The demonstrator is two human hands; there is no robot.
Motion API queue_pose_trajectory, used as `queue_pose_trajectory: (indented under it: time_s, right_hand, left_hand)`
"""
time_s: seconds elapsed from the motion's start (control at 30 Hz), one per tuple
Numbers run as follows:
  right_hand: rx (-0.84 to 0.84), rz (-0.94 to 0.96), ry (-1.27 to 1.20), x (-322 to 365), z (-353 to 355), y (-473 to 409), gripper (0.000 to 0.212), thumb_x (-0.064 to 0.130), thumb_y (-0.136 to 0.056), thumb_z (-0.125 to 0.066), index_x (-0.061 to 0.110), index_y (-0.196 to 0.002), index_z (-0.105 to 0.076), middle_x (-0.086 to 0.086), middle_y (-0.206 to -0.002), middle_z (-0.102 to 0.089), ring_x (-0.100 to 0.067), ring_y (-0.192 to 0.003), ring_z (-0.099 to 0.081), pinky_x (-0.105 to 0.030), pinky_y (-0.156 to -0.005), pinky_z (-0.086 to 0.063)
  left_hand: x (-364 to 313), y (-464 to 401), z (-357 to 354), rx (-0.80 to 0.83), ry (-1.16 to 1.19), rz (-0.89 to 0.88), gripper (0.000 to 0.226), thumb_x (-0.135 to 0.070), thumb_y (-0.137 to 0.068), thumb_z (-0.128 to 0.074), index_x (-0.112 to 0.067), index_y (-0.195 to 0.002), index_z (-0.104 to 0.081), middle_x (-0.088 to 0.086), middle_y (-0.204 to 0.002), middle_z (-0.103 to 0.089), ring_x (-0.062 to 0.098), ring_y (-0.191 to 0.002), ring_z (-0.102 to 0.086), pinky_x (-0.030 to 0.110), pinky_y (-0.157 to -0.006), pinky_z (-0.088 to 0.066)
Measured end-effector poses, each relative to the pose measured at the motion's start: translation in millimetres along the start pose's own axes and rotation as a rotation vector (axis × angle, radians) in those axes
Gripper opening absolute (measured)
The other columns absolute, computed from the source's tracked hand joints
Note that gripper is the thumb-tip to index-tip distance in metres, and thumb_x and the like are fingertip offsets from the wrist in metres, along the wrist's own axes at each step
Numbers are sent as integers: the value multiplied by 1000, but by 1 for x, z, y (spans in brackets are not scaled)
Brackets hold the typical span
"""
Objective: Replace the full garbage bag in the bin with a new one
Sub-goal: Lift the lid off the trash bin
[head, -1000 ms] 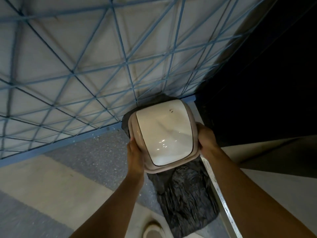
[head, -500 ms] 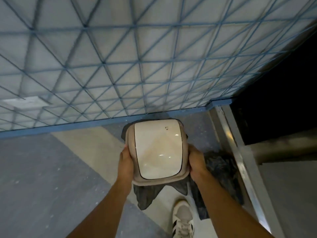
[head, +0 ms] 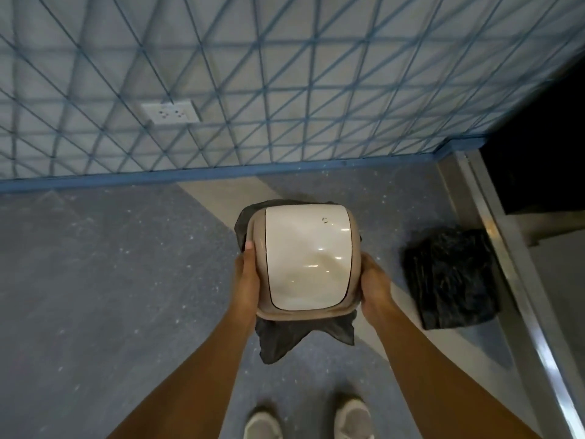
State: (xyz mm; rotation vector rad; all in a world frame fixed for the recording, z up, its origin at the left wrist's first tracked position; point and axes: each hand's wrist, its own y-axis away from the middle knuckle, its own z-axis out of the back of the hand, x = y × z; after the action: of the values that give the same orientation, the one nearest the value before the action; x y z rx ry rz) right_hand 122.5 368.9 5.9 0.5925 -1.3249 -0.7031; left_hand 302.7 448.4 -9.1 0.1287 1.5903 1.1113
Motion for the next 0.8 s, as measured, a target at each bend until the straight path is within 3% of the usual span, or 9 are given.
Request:
queue_pose_trajectory:
  time_s: [0.33, 0.8]
  right_hand:
    - [61, 14, 21, -52, -17, -25, 36, 22, -97, -34, 16, -117, -63, -4, -114, -67, -23, -107, -60, -38, -98, -47]
    - [95, 75, 125, -59, -29, -42, 39, 14, -98, -31, 17, -126, -57, -4, -120, -64, -25, -110, -59, -41, -100, -47]
  left_hand:
    - [53, -34, 21, -10, 21, 23, 107, -100, -46, -32, -40, -133, -46, -5, -136, -55, 19, -124, -51, 48, -109, -37]
    - [60, -45, 20, -41, 113, 30, 116, -101, -38, -33, -37, -134, -47, -3, -137, -55, 20, -123, -52, 45, -109, -38]
